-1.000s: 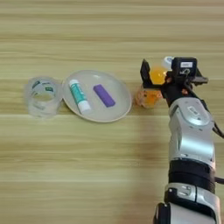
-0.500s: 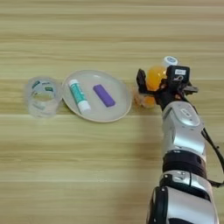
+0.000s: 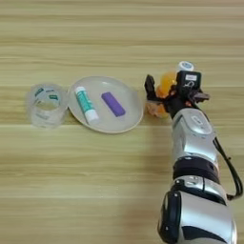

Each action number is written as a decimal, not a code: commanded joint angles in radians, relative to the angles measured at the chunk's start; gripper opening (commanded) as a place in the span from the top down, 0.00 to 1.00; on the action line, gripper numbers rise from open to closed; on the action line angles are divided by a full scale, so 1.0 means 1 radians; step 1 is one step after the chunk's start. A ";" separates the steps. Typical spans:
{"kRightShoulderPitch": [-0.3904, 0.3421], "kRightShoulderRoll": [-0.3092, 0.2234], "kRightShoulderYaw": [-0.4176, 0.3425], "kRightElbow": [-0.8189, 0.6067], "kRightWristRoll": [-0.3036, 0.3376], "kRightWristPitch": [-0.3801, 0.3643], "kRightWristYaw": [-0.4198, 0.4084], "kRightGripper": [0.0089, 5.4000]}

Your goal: Move the objects on the table

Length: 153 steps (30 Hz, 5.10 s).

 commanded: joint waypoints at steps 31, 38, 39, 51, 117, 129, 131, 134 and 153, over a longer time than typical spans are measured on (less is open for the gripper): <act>-0.068 -0.061 0.008 -0.119 0.020 -0.047 -0.013 0.35; -0.023 -0.052 0.016 -0.255 0.018 -0.028 -0.024 0.35; -0.014 -0.050 0.016 -0.280 0.020 -0.021 -0.024 0.35; 0.196 0.023 0.091 -0.794 0.066 0.146 0.045 0.35; 0.445 0.149 0.500 -1.111 0.075 0.411 0.320 0.35; 0.441 0.149 0.506 -1.091 0.050 0.382 0.318 0.15; 0.438 0.149 0.504 -1.091 0.047 0.380 0.316 0.10; 0.435 0.148 0.500 -1.098 0.045 0.378 0.314 0.02; 0.408 0.150 0.436 -1.182 0.070 0.385 0.299 0.01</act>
